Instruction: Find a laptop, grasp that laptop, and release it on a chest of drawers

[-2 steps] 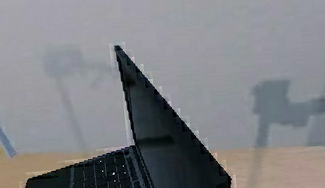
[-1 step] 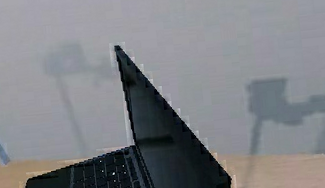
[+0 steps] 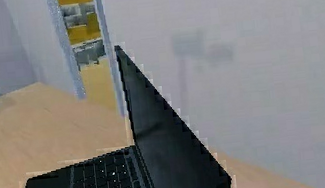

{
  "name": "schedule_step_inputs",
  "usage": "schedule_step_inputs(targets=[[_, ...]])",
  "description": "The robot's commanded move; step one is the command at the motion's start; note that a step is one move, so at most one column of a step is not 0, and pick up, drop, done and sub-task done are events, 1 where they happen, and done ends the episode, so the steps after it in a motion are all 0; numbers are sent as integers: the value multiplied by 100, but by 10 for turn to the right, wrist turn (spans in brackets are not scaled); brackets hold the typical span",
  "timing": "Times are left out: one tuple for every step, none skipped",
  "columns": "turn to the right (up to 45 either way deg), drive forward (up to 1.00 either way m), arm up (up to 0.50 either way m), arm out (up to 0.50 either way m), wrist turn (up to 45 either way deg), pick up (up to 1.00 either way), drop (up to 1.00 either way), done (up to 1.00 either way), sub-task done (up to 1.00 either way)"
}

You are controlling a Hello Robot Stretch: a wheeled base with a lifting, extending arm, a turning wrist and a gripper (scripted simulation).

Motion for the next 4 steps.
schedule_step_inputs(targets=[[-30, 0, 0, 0, 0, 0, 0, 0, 0], [0, 45, 0, 0, 0, 0, 0, 0, 0], [-240, 0, 0, 0, 0, 0, 0, 0, 0], [0, 100, 0, 0, 0, 0, 0, 0, 0]])
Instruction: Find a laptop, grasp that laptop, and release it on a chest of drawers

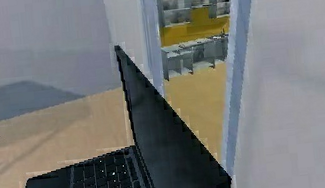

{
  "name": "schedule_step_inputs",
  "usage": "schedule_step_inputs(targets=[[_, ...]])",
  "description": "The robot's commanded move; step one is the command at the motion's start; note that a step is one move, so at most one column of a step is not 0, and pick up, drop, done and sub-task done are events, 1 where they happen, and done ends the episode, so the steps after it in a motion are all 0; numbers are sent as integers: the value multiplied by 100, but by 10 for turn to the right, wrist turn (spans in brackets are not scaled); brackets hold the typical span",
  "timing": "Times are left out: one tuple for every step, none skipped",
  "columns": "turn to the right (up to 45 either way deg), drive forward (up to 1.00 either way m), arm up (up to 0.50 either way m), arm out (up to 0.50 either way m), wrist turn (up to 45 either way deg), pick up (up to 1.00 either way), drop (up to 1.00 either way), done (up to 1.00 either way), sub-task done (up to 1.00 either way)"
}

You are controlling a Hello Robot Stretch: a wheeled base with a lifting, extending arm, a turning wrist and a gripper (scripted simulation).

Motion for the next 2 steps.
schedule_step_inputs(targets=[[-30, 0, 0, 0, 0, 0, 0, 0, 0], [-150, 0, 0, 0, 0, 0, 0, 0, 0]])
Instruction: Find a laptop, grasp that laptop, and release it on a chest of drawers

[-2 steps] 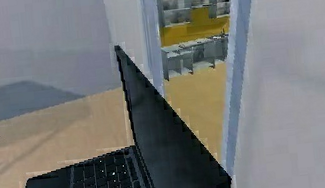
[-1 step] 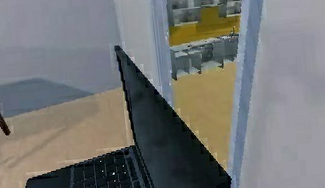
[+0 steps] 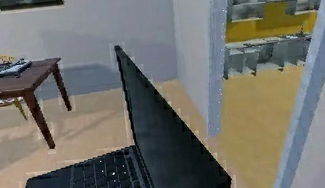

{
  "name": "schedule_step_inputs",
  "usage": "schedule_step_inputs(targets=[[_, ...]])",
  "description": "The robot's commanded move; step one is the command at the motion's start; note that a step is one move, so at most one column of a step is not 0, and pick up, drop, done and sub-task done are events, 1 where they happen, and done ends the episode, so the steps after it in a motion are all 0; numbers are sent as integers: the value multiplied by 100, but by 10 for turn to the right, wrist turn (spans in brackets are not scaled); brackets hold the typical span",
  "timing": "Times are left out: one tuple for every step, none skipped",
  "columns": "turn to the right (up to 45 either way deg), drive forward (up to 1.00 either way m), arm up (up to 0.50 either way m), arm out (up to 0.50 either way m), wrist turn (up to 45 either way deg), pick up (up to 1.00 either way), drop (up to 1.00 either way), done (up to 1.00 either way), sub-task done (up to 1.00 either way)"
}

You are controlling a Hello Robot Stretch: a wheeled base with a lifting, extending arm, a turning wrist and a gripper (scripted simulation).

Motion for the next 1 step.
schedule_step_inputs(targets=[[0, 95, 0, 0, 0, 0, 0, 0, 0]])
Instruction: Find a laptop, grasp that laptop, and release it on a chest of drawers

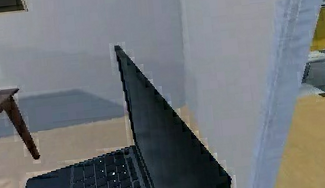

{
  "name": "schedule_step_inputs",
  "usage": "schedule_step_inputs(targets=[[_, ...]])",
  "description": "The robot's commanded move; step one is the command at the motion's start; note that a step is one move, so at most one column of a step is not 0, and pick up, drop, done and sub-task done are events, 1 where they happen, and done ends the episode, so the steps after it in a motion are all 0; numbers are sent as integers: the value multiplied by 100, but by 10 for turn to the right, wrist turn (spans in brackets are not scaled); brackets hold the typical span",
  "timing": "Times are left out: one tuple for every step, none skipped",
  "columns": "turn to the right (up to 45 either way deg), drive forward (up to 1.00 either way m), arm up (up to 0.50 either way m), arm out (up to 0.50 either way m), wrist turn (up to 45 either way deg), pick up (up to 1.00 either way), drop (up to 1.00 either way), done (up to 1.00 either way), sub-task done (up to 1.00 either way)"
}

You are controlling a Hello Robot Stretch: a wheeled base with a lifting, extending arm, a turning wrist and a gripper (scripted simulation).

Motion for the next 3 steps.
schedule_step_inputs(targets=[[300, 0, 0, 0, 0, 0, 0, 0, 0], [0, 10, 0, 0, 0, 0, 0, 0, 0], [60, 0, 0, 0, 0, 0, 0, 0, 0]])
